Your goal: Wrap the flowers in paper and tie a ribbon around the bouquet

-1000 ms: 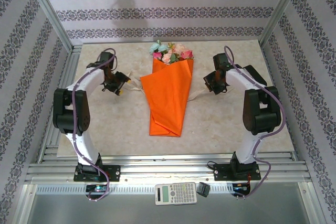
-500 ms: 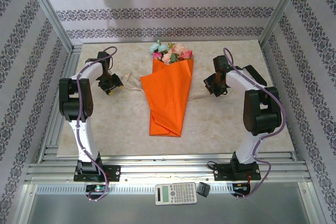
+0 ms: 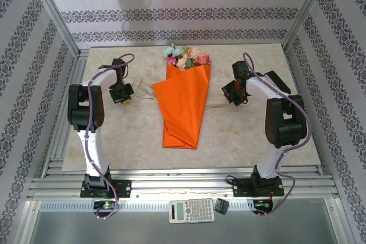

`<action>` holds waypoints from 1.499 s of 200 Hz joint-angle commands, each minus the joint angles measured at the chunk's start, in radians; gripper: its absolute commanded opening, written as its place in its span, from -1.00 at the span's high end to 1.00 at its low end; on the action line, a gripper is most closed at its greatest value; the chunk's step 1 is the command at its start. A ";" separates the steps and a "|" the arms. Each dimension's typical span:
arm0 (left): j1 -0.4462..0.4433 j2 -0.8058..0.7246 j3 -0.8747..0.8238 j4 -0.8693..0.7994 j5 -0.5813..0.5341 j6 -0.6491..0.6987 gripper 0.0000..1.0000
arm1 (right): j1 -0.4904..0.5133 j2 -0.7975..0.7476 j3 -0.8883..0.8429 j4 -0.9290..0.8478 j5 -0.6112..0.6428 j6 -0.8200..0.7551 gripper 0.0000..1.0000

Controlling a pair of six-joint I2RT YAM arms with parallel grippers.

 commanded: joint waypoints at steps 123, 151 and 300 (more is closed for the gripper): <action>0.241 -0.613 -0.133 0.107 -0.046 -0.498 1.00 | -0.031 -0.145 0.080 -0.118 0.131 -0.150 1.00; 0.240 -0.689 -0.127 0.183 0.002 -0.535 1.00 | -0.035 -0.136 0.073 -0.122 0.108 -0.160 1.00; 0.210 -0.474 -0.051 0.366 0.377 -0.742 1.00 | -0.165 0.071 0.219 -0.072 -0.010 -0.080 1.00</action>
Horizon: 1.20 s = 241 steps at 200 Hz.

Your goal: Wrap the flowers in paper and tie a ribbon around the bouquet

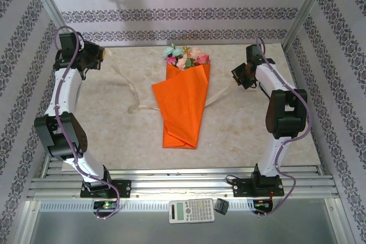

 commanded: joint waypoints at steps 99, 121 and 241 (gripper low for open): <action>-0.143 -0.310 -0.474 -0.208 -0.056 0.053 1.00 | 0.147 -0.291 -0.339 -0.071 0.070 0.160 0.03; -0.220 -0.341 -0.519 -0.213 -0.079 -0.009 1.00 | 0.238 -0.241 -0.348 -0.010 0.028 0.315 0.03; -0.417 -0.148 -0.621 -0.013 -0.136 -0.434 0.14 | 0.284 0.049 -0.186 0.055 0.012 0.528 0.17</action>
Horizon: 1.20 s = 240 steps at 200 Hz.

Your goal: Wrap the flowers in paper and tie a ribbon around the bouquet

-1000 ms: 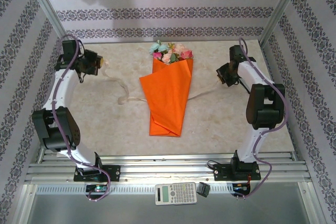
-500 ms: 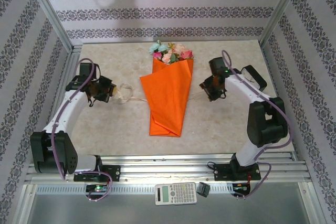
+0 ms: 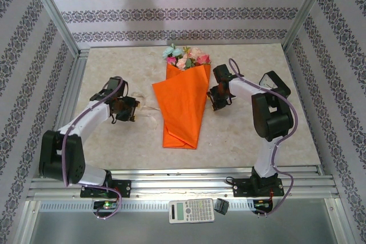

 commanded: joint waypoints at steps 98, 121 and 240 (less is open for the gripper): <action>-0.091 0.327 0.141 0.273 -0.057 -0.383 0.13 | -0.038 0.063 -0.011 0.028 0.004 0.084 0.39; -0.092 0.378 0.164 0.272 -0.027 -0.383 0.12 | -0.039 0.077 -0.013 0.036 -0.013 0.098 0.52; -0.004 0.544 0.281 0.235 0.008 -0.150 1.00 | -0.044 0.068 0.042 0.045 0.026 0.062 1.00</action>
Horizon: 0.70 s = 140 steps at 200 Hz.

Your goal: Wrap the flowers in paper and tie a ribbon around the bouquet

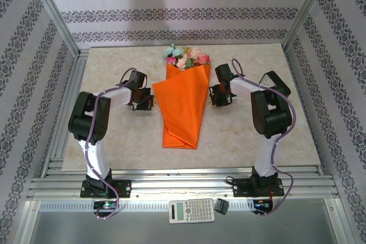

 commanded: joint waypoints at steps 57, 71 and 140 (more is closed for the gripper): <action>0.073 0.014 0.061 -0.094 0.007 0.193 0.74 | -0.026 0.050 0.080 -0.034 0.014 -0.085 1.00; 0.073 -0.019 0.042 -0.116 0.002 0.207 0.33 | -0.025 0.041 0.074 -0.041 0.016 -0.097 0.84; 0.067 -0.118 0.118 -0.352 -0.057 0.484 0.04 | -0.028 -0.004 0.068 -0.041 0.008 -0.147 0.30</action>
